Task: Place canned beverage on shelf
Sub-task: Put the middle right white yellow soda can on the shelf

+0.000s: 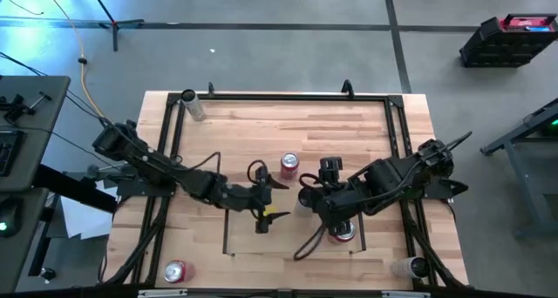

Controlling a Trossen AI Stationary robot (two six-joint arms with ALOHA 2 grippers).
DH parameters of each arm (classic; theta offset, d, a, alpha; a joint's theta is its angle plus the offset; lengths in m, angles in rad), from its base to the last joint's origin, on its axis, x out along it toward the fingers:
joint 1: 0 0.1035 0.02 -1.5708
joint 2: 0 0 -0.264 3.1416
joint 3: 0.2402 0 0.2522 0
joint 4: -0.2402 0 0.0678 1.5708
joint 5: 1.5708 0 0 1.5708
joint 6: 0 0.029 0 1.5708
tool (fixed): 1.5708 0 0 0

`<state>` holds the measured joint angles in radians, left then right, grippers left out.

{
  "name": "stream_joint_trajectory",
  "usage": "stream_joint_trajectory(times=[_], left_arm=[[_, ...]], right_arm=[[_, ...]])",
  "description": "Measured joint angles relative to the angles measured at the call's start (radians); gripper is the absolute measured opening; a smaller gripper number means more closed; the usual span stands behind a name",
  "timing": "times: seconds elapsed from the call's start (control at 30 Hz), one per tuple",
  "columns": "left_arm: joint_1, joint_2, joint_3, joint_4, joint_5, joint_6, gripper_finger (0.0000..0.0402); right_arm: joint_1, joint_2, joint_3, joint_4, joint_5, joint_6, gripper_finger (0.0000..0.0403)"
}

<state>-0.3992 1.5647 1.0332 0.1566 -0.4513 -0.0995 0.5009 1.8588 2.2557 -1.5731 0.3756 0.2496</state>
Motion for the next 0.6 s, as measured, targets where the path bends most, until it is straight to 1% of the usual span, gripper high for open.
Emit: stream_joint_trajectory(times=[0.23,0.4,0.5,0.6], left_arm=[[0.000,0.060,0.000,0.090,-0.003,-0.034,0.0333],[-0.002,0.117,0.000,0.148,-0.015,-0.038,0.0333],[-0.001,0.144,0.000,0.185,-0.048,-0.038,0.0333],[-0.001,0.151,0.000,0.201,-0.052,-0.038,0.0333]], right_arm=[[0.079,-0.006,0.102,0.007,0.107,0.005,0.0312],[0.132,-0.042,0.088,0.002,0.198,0.048,0.0312],[0.158,-0.045,0.088,0.003,0.222,0.057,0.0312],[0.176,-0.046,0.088,0.002,0.243,0.065,0.0312]])
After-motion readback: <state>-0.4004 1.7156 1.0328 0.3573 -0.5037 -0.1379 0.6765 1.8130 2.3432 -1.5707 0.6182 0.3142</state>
